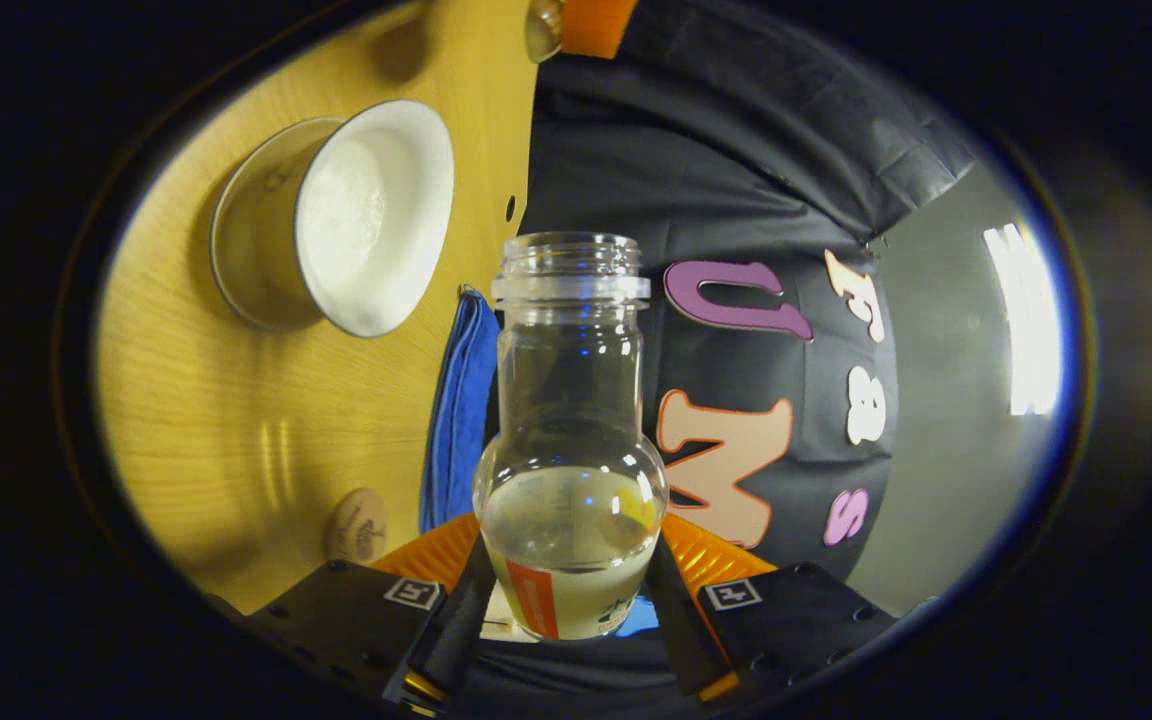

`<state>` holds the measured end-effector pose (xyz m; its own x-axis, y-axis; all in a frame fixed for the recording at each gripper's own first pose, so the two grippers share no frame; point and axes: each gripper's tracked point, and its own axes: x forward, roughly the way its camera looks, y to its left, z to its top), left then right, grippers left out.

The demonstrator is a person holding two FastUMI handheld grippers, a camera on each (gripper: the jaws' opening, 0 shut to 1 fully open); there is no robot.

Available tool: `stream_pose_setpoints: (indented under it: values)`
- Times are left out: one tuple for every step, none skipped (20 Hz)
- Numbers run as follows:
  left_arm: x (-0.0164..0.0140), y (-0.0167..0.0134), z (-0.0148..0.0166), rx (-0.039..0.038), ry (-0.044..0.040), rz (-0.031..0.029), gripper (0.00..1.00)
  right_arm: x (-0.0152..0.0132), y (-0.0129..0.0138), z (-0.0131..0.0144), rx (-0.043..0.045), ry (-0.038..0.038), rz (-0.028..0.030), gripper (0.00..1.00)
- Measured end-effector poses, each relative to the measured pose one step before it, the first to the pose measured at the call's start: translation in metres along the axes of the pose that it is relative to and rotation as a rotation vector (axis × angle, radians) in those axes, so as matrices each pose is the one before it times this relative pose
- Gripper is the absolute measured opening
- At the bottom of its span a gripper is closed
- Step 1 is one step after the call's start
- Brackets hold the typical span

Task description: Open the teacup lid with one hand, grasp the water bottle and pour water into the teacup with the other hand; after pouring, place the water bottle on the coaster and then close the teacup lid.

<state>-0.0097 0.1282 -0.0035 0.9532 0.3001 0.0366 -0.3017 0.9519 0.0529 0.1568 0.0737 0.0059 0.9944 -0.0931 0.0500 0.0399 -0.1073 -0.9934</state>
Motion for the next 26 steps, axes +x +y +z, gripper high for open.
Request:
stream_pose_setpoints:
  values:
    - [-0.00035,0.00014,-0.00063,-0.00029,-0.00036,0.00009,0.28,-0.00302,0.00636,0.00143,0.06378,0.00408,0.02646,0.77]
    - [-0.00028,-0.00035,0.00062,0.00035,-0.00012,0.00006,0.28,-0.00141,0.00472,0.00136,0.05986,0.00427,0.02369,0.77]
    - [-0.00004,0.00037,-0.00138,-0.00011,0.00016,0.00007,0.29,-0.00165,0.00478,0.00062,0.06062,0.00664,0.02551,0.80]
    - [-0.00007,0.00020,0.00078,0.00003,-0.00002,0.00003,0.29,-0.00062,0.00471,-0.00279,0.06966,0.00856,0.02749,0.80]
    - [0.00017,-0.00019,-0.00012,-0.00009,-0.00027,-0.00001,0.28,-0.00100,0.00411,-0.00076,0.07981,0.00986,0.02626,0.83]
    - [0.00044,-0.00033,0.00059,0.00024,0.00086,-0.00010,0.29,-0.00100,0.00316,-0.00306,0.10119,0.01236,0.02889,0.83]
    - [-0.00056,0.00045,-0.00088,0.00006,0.00042,0.00002,0.28,-0.00182,0.00138,-0.00053,0.10027,0.00765,0.02275,0.83]
    - [0.00083,-0.00026,0.00078,-0.00027,0.00000,-0.00008,0.28,-0.00153,-0.00088,0.00043,0.09158,0.00924,0.01190,0.83]
    - [-0.00036,-0.00028,-0.00071,-0.00021,-0.00006,-0.00007,0.28,-0.00261,-0.00345,-0.00512,0.09659,0.00617,0.00785,0.81]
    - [0.00005,-0.00006,0.00081,-0.00013,0.00003,0.00000,0.28,-0.00116,-0.00512,0.00111,0.08663,0.00173,-0.00048,0.81]
    - [-0.00015,0.00017,-0.00058,-0.00011,-0.00023,0.00006,0.28,0.00184,-0.00717,0.00273,0.07366,0.00072,-0.00229,0.81]
    - [0.00127,-0.00023,0.00073,0.00002,0.00009,-0.00003,0.28,0.00105,-0.00802,0.00111,0.06917,0.00312,-0.00612,0.81]
    - [-0.00060,0.00001,-0.00041,-0.00007,-0.00013,-0.00011,0.28,0.00027,-0.00523,-0.00260,0.07715,0.00117,0.00243,0.82]
    - [-0.00033,-0.00010,0.00055,-0.00024,-0.00123,0.00011,0.28,0.00195,-0.00694,-0.00755,0.08557,0.00863,0.00569,0.78]
    - [-0.00095,0.00057,-0.00128,0.00022,0.00057,-0.00006,0.28,0.00290,-0.00664,-0.00224,0.09012,0.00681,0.00423,0.82]
    - [-0.00018,0.00001,0.00049,-0.00013,-0.00045,0.00008,0.29,0.00383,-0.00734,-0.00471,0.09031,0.00606,0.00584,0.81]
    - [0.00024,0.00038,-0.00019,-0.00017,-0.00025,0.00004,0.28,0.00333,-0.00522,-0.00197,0.08280,0.00791,0.00529,0.82]
    - [0.00049,-0.00041,0.00023,0.00027,0.00077,-0.00018,0.28,0.00329,-0.00710,-0.00221,0.07260,0.00589,0.00157,0.81]
    - [0.00006,0.00014,-0.00038,0.00012,0.00032,-0.00016,0.28,0.00365,-0.00638,-0.00012,0.05615,0.00267,-0.00198,0.81]
    - [0.00017,-0.00003,0.00080,-0.00014,-0.00051,0.00008,0.28,0.00267,-0.00678,-0.00327,0.03532,0.00864,-0.00633,0.79]
    - [-0.00022,-0.00014,-0.00059,0.00003,-0.00028,0.00007,0.29,0.00375,-0.00755,-0.00198,0.01918,0.00473,-0.01494,0.80]
    - [-0.00014,-0.00005,0.00018,0.00027,-0.00008,0.00007,0.28,0.00454,-0.00625,-0.00013,0.00555,0.00316,-0.01599,0.81]
    - [-0.00059,0.00020,0.00035,0.00009,-0.00044,-0.00001,0.28,0.00349,-0.00462,-0.00289,0.00858,0.00523,-0.00970,0.81]
    - [0.00050,-0.00063,0.00033,0.00020,-0.00010,-0.00004,0.28,0.00461,0.00013,-0.00443,0.01793,0.00551,0.00519,0.81]
    - [0.00048,0.00046,-0.00029,0.00021,0.00076,-0.00015,0.29,0.00330,0.00144,-0.00107,0.01920,0.00170,0.00574,0.81]
    - [-0.00099,0.00036,0.00039,-0.00048,-0.00062,0.00022,0.29,0.00340,-0.00076,-0.00059,0.01560,-0.00250,-0.00042,0.80]
